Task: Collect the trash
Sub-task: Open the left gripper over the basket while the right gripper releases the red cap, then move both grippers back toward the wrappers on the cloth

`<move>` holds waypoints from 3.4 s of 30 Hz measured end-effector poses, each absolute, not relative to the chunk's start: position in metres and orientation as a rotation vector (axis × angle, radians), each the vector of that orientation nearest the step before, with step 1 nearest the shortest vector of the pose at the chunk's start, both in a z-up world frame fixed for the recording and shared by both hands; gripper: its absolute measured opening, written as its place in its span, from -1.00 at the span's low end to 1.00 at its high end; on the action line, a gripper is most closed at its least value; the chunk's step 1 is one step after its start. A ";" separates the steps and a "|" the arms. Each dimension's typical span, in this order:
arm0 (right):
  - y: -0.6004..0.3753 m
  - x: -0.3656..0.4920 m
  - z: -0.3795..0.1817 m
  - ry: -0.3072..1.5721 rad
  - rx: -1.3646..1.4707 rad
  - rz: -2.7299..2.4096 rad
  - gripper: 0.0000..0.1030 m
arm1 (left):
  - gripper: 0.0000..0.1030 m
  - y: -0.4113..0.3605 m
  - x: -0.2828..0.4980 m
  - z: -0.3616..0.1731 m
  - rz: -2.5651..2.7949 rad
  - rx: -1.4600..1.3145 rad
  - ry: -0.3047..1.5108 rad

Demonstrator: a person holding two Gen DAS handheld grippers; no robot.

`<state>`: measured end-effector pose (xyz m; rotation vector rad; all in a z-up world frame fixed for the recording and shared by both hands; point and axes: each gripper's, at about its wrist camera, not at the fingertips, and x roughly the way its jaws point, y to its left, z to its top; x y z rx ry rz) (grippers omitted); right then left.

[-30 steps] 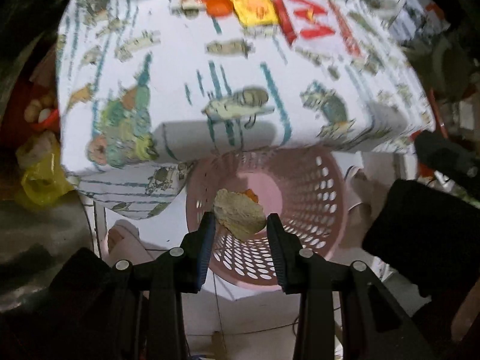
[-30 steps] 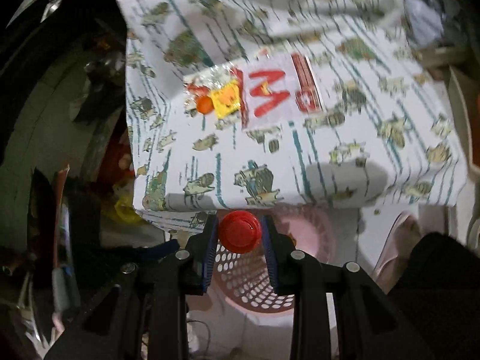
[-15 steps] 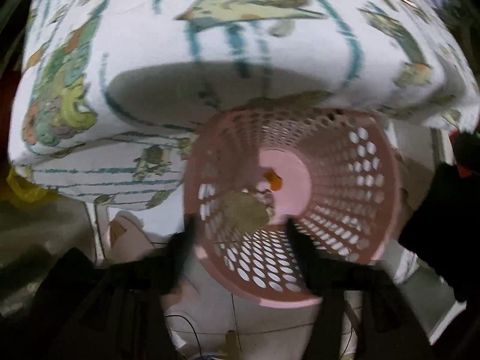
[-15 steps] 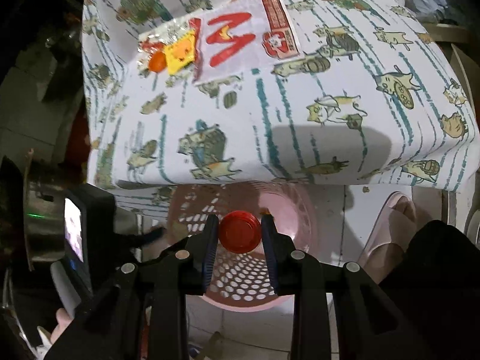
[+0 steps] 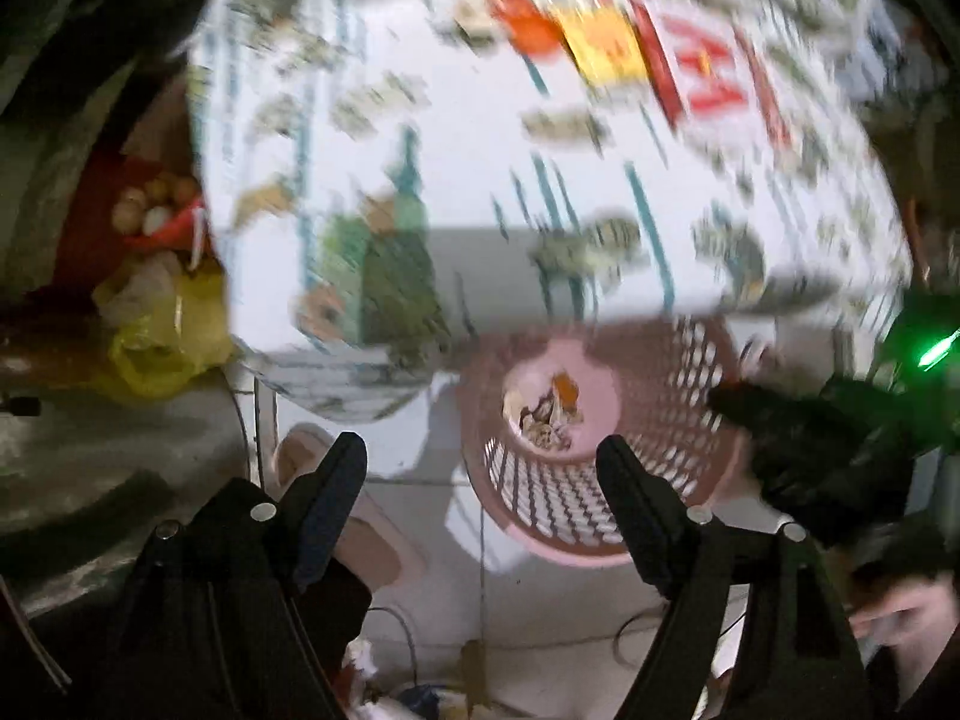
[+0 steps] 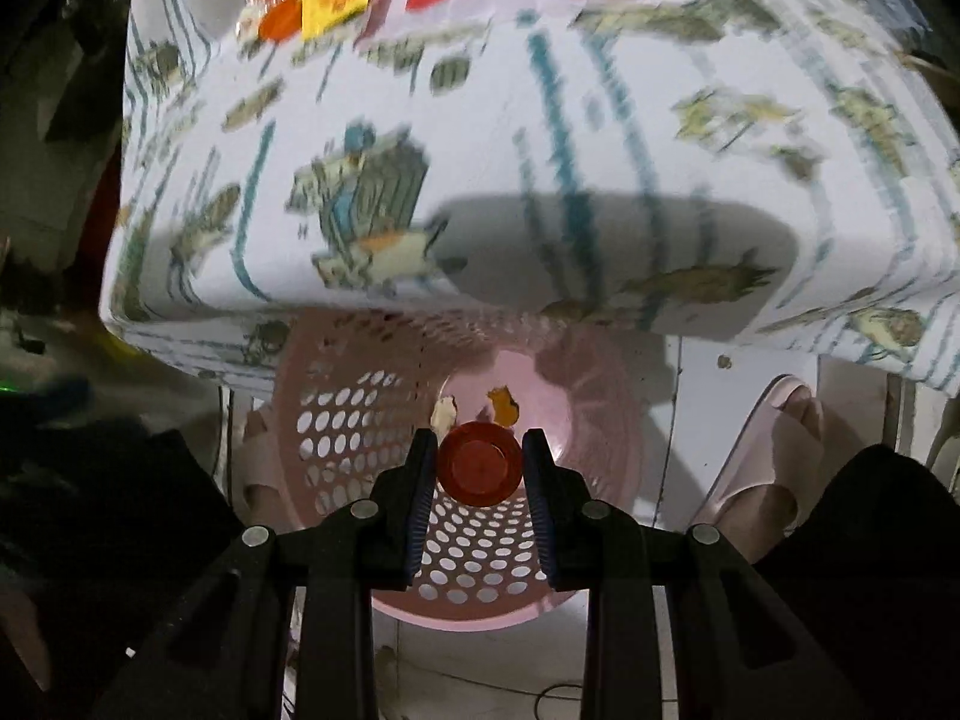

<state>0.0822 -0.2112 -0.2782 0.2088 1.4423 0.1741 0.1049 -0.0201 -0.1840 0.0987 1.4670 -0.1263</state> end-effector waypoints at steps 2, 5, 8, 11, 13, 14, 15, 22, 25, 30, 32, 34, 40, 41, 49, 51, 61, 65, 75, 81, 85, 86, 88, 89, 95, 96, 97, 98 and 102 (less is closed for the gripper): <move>-0.204 0.084 -0.288 1.453 0.187 0.174 -0.40 | 0.51 -0.011 0.109 -0.171 -0.130 0.059 1.441; -0.202 0.085 -0.295 1.440 0.173 0.152 -0.39 | 0.51 -0.008 0.112 -0.152 -0.089 0.121 1.381; -0.201 0.086 -0.297 1.434 0.154 0.126 0.00 | 0.51 -0.004 0.114 -0.135 -0.079 0.136 1.318; -0.199 0.085 -0.288 1.384 0.124 0.112 0.33 | 0.51 0.005 0.115 -0.118 -0.084 0.098 1.268; -0.193 0.086 -0.278 1.365 0.041 0.076 0.43 | 0.51 0.007 0.113 -0.106 -0.073 0.088 1.221; -0.189 0.086 -0.272 1.347 0.016 0.079 0.43 | 0.51 0.007 0.112 -0.099 -0.067 0.083 1.187; -0.186 0.085 -0.261 1.303 -0.003 0.089 0.43 | 0.51 0.007 0.112 -0.091 -0.062 0.080 1.155; -0.176 0.080 -0.193 1.100 -0.018 0.116 0.43 | 0.68 0.014 0.096 -0.035 -0.022 0.058 0.876; -0.173 0.075 -0.162 1.000 -0.045 0.123 0.43 | 0.80 0.017 0.087 -0.017 0.014 0.054 0.758; -0.167 0.067 -0.119 0.864 -0.099 0.149 0.43 | 0.89 0.020 0.074 0.009 0.055 0.040 0.653; -0.168 0.062 -0.100 0.817 -0.089 0.165 0.43 | 0.94 0.020 0.068 0.020 0.040 0.041 0.608; -0.168 0.061 -0.083 0.774 -0.097 0.169 0.43 | 0.97 0.022 0.061 0.033 0.017 0.013 0.560; -0.173 0.062 -0.013 0.606 -0.160 0.186 0.52 | 0.99 0.017 0.057 0.083 0.041 0.032 0.414; -0.176 0.061 0.000 0.570 -0.163 0.182 0.55 | 0.99 0.016 0.059 0.089 0.053 0.044 0.400; -0.210 0.088 0.077 0.388 -0.095 0.121 0.66 | 0.99 0.009 0.099 0.118 -0.019 0.014 0.317; -0.217 0.098 0.082 0.376 -0.079 0.098 0.67 | 0.99 0.009 0.108 0.115 -0.014 -0.002 0.319; -0.239 0.148 0.016 0.498 -0.014 0.037 0.66 | 0.99 -0.006 0.162 0.035 -0.088 0.198 0.532; -0.243 0.167 -0.007 0.567 -0.014 0.006 0.66 | 0.99 -0.014 0.172 0.017 -0.152 0.192 0.596; -0.252 0.195 -0.029 0.644 -0.011 -0.018 0.66 | 0.99 -0.002 0.193 0.000 -0.091 -0.007 0.634; -0.248 0.202 -0.039 0.678 -0.041 -0.019 0.66 | 0.99 0.011 0.213 -0.010 0.022 0.018 0.745; -0.248 0.203 -0.043 0.693 -0.050 -0.016 0.66 | 0.94 0.017 0.221 -0.019 0.050 0.087 0.801; -0.248 0.204 -0.044 0.697 -0.051 -0.016 0.66 | 0.93 0.017 0.221 -0.020 0.040 0.087 0.806; -0.249 0.206 -0.046 0.712 -0.050 -0.017 0.66 | 0.93 0.021 0.221 -0.022 -0.017 0.039 0.834; -0.250 0.207 -0.048 0.725 -0.045 -0.014 0.66 | 0.93 0.022 0.222 -0.024 -0.049 0.008 0.854; -0.259 0.221 -0.070 0.875 0.010 0.021 0.66 | 0.93 0.016 0.229 -0.033 -0.089 -0.002 0.897; -0.261 0.225 -0.078 0.921 0.018 0.024 0.66 | 0.93 0.015 0.231 -0.036 -0.090 0.000 0.907; -0.262 0.228 -0.085 0.958 0.024 0.030 0.66 | 0.93 0.014 0.233 -0.038 -0.091 -0.001 0.920; -0.263 0.232 -0.096 1.020 0.022 0.026 0.66 | 0.93 0.013 0.235 -0.042 -0.096 -0.009 0.939; -0.261 0.243 -0.135 1.185 0.009 0.037 0.66 | 0.93 0.010 0.245 -0.056 -0.108 -0.032 0.994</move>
